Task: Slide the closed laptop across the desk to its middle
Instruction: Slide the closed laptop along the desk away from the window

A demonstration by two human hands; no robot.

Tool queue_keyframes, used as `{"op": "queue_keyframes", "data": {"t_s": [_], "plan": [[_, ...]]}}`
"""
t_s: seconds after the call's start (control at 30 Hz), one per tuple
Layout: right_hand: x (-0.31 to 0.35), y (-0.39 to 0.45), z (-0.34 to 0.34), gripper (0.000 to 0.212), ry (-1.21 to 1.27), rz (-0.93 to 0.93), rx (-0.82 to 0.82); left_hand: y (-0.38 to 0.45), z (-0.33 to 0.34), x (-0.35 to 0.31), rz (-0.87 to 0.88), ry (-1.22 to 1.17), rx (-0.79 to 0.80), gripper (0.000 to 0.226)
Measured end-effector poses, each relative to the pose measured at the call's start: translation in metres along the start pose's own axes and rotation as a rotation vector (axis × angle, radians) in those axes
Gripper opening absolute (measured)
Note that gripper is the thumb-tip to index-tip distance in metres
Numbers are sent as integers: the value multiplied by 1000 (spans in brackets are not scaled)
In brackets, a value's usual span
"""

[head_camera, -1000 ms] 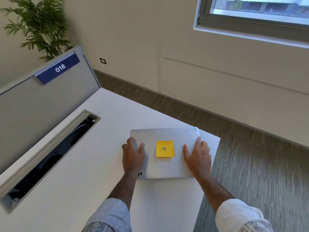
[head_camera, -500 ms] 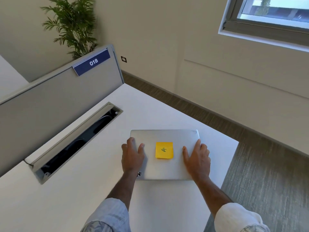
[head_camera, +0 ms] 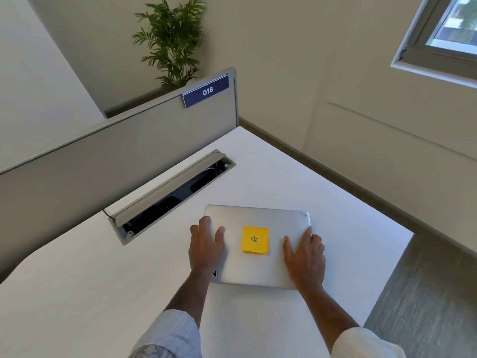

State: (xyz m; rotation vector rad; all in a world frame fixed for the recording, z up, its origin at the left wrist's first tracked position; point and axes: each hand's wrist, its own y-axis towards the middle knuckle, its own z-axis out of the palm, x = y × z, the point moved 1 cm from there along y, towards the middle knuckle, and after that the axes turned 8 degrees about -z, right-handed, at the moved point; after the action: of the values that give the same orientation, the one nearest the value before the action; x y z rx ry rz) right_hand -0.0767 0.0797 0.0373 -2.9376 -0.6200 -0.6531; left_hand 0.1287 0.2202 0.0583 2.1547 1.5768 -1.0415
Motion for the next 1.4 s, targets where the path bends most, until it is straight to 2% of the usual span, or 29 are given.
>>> {"op": "queue_keyframes", "data": {"t_s": [0.7, 1.4], "plan": [[109, -99, 53, 76, 14, -186, 76, -27, -123, 130, -158, 1, -140, 41], [180, -164, 98, 76, -9, -314, 129, -41, -185, 229, -251, -27, -231, 44]]}}
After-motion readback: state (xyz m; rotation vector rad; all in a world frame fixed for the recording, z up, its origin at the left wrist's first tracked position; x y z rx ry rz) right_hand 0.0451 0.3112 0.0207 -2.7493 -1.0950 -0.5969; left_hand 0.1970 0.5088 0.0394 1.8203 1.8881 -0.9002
